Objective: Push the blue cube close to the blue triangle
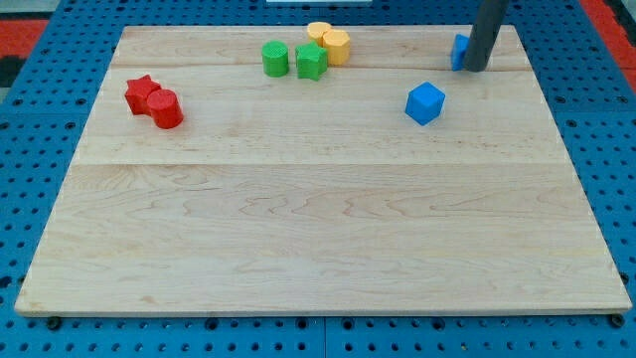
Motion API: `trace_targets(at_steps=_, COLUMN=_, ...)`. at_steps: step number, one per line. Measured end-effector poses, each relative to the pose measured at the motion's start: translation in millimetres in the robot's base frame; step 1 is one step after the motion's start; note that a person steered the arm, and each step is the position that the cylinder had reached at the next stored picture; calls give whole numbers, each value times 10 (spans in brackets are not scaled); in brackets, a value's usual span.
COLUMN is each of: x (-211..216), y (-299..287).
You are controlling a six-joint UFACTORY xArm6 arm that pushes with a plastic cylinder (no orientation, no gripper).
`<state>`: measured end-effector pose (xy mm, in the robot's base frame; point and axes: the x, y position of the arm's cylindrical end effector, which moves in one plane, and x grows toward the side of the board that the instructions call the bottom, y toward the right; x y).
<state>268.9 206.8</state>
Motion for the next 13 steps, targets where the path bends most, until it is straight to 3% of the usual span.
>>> trace_targets(at_steps=1, x=10, y=0)
trace_targets(at_steps=2, x=736, y=62)
trace_targets(at_steps=5, x=1123, y=-860)
trace_targets(at_steps=6, x=1033, y=-1304)
trace_targets(at_steps=7, x=762, y=-1320)
trace_targets(at_steps=10, x=1044, y=-688)
trace_targets(at_steps=13, x=418, y=-466)
